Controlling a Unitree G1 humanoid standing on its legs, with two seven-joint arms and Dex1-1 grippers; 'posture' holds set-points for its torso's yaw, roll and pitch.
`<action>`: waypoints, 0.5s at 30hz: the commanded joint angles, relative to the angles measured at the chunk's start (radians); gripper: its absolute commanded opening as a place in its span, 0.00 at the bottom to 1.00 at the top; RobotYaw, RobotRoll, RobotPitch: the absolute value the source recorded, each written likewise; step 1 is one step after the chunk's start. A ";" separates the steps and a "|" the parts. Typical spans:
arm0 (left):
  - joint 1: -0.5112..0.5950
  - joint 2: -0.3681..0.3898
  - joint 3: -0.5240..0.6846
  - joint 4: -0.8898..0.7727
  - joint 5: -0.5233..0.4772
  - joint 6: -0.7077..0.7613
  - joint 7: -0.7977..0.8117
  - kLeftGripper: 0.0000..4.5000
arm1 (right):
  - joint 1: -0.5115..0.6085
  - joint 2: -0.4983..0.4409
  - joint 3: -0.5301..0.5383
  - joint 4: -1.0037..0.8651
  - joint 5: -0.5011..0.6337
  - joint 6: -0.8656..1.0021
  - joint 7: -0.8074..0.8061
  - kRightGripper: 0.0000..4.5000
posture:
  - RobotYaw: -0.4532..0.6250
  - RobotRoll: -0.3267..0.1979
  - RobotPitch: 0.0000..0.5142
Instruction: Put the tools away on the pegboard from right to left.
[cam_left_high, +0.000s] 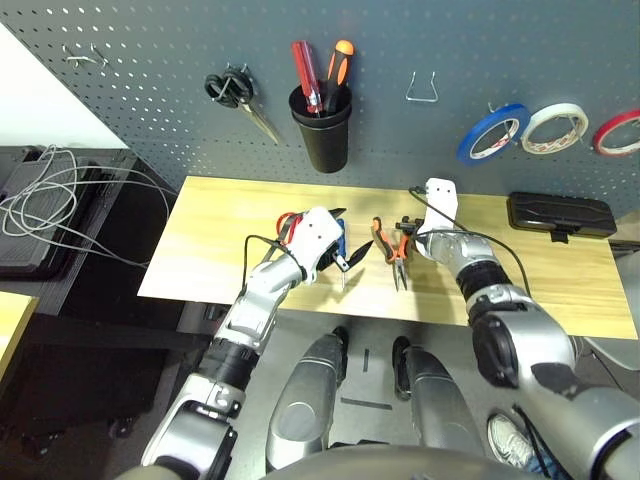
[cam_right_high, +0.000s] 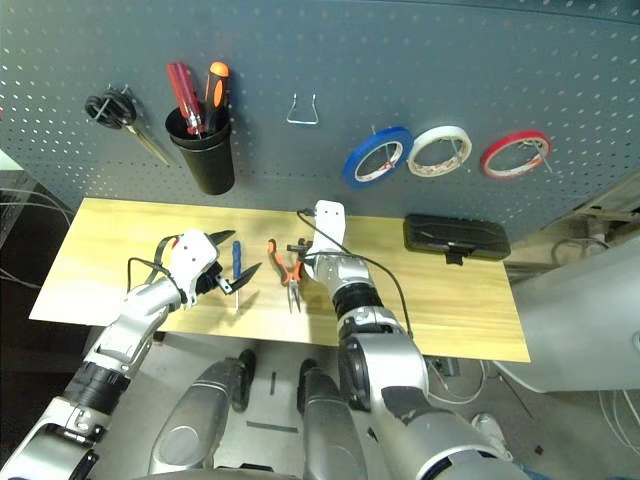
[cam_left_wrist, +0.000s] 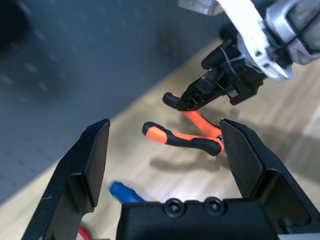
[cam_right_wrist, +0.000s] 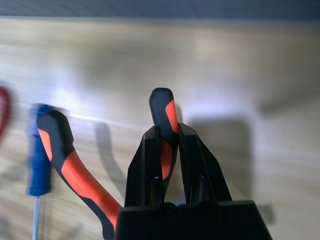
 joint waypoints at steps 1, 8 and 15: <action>0.033 -0.007 0.021 -0.046 -0.023 -0.061 0.012 1.00 | 0.078 -0.033 0.050 -0.213 -0.011 0.039 0.052 0.06 | 0.57 0.62 0.45; 0.042 -0.007 0.038 -0.109 -0.033 -0.143 0.024 1.00 | 0.165 -0.116 0.062 -0.482 0.011 0.043 0.130 0.06 | 0.55 0.62 0.44; 0.025 -0.005 0.053 -0.153 -0.041 -0.157 0.039 1.00 | 0.168 -0.165 0.050 -0.631 0.020 -0.004 0.180 0.06 | 0.53 0.62 0.43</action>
